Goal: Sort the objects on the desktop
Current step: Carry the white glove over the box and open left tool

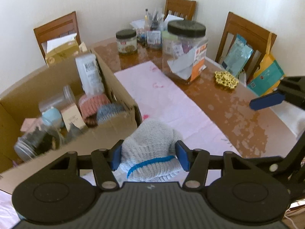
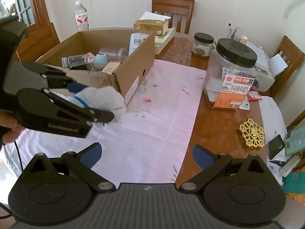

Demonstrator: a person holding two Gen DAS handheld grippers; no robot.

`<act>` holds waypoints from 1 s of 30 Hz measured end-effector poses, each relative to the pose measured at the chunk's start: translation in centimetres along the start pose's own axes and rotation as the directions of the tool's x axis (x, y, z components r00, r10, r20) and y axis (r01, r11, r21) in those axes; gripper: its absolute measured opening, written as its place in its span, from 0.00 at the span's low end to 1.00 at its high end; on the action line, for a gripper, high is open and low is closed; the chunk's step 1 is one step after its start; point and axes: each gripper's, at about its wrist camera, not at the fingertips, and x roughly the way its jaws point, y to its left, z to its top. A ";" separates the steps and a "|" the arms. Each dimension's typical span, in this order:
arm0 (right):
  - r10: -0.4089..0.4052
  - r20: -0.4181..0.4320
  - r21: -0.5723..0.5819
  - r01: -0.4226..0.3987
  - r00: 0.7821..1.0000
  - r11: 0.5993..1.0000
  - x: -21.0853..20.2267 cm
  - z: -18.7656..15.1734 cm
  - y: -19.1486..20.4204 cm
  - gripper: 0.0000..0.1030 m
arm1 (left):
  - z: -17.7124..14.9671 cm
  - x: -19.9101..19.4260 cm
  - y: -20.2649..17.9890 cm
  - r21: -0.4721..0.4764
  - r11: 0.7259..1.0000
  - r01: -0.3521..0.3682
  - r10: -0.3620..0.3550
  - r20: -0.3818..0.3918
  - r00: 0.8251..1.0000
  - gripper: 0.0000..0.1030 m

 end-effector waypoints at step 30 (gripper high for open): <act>0.020 0.066 -0.039 -0.017 0.998 0.999 -0.7 4.1 3.5 1.00 | 5.4 -2.0 8.3 -0.010 0.994 -0.109 0.110 0.072 0.991 0.56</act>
